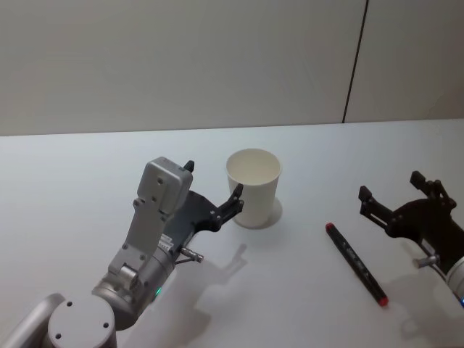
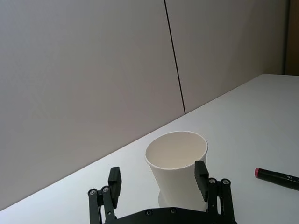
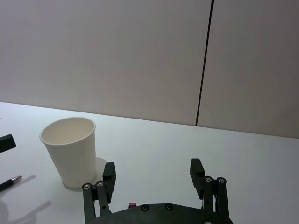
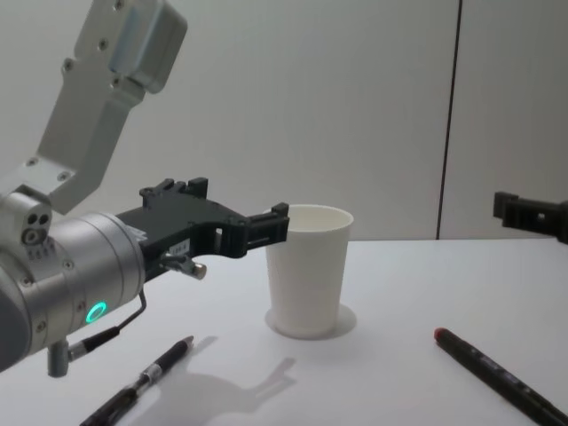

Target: Place the pen into the pen holder.

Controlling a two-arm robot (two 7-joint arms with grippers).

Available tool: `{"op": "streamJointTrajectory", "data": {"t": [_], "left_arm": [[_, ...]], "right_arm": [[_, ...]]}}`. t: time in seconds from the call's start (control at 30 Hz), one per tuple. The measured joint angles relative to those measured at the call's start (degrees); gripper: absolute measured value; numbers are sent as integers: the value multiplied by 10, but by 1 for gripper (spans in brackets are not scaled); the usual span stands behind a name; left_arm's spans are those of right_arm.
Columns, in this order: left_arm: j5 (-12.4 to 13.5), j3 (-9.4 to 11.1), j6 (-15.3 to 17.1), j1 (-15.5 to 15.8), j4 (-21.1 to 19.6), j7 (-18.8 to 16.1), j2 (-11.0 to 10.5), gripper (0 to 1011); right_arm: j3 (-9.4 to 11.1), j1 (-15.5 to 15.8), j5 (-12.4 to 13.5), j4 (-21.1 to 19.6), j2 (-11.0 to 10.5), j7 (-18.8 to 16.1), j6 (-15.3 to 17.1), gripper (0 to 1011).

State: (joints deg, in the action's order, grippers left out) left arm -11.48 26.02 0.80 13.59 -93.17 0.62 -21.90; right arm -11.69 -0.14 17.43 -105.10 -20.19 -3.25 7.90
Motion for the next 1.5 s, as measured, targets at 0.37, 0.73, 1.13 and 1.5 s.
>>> {"op": "streamJointTrajectory", "data": {"t": [0.37,0.73,1.13,1.5], "left_arm": [[0,0,0,0,0,0,0,1000],[0,0,0,0,0,0,0,1000],[0,0,0,0,0,0,0,1000],[0,0,0,0,0,0,0,1000]], "right_arm": [[14,-16,27,-20,-10,-9,79,1002],[16,-40,48,-16,-5,-29,158,1002],[5,-63,45,-3,12,-24,235,1002],[-7,-78,26,11,35,7,289,1002]]}}
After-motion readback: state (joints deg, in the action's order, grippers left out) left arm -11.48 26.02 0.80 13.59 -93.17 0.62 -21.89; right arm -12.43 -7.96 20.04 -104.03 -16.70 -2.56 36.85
